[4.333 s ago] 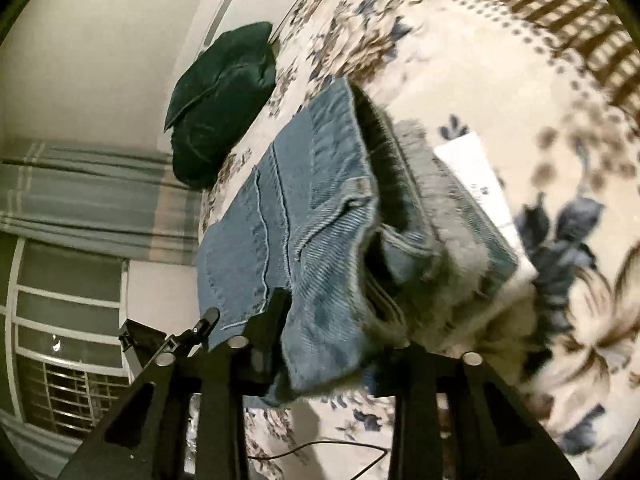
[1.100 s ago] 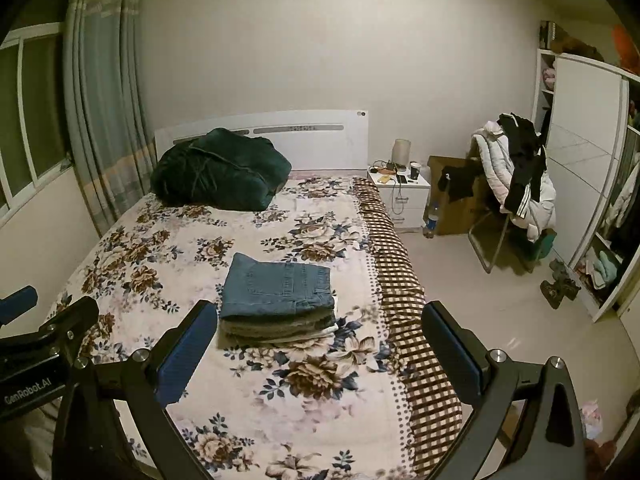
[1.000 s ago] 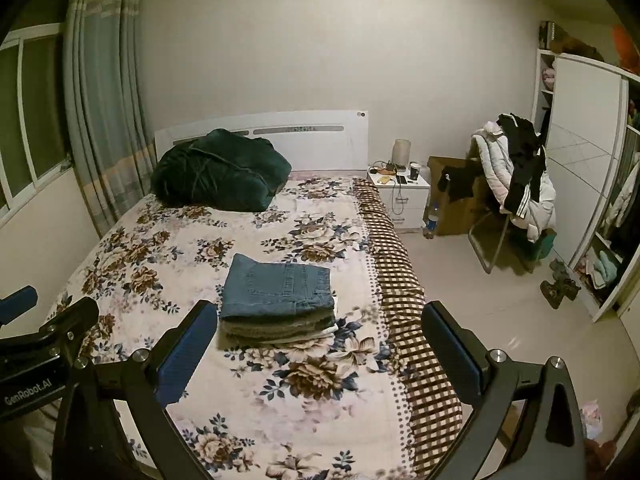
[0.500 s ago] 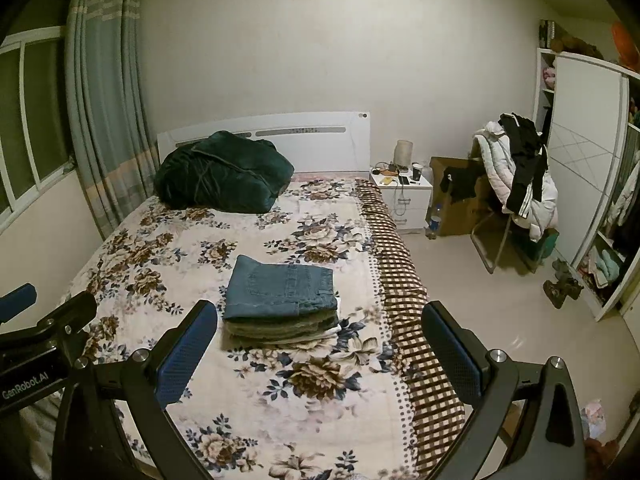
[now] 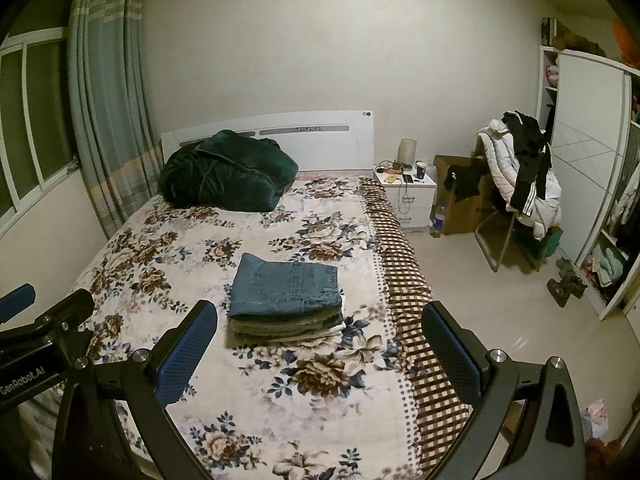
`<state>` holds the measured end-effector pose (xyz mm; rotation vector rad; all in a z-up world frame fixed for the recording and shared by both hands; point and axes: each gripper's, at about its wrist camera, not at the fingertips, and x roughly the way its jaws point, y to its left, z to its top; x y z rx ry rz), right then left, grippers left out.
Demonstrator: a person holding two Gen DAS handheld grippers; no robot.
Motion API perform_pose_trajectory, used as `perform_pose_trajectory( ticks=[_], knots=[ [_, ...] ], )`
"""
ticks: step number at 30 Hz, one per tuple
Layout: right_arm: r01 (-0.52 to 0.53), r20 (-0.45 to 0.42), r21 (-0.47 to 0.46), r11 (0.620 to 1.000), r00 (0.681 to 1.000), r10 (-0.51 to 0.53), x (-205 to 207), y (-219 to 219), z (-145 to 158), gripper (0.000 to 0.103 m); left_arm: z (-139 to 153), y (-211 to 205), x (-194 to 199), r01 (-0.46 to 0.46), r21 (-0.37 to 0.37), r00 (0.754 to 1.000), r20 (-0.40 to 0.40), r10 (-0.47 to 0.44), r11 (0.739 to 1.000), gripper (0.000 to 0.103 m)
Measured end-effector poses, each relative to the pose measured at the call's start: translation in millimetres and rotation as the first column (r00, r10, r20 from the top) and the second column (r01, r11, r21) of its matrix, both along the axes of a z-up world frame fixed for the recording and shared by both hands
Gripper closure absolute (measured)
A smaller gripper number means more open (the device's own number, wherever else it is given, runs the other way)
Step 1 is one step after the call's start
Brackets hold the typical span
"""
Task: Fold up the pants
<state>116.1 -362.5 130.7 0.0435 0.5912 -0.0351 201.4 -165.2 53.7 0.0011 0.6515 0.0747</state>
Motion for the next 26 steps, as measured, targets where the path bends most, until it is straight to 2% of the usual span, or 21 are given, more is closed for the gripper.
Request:
perform_pose_trajectory(
  ticks=[26],
  knots=[
    [-0.002,-0.002,0.007,1.0,1.0,0.002,-3.9,2.4,-4.8,0.0,-0.2,8.0,-8.4,-0.021,0.01,1.0,0.003,0.021,1.0,0.0]
  ],
)
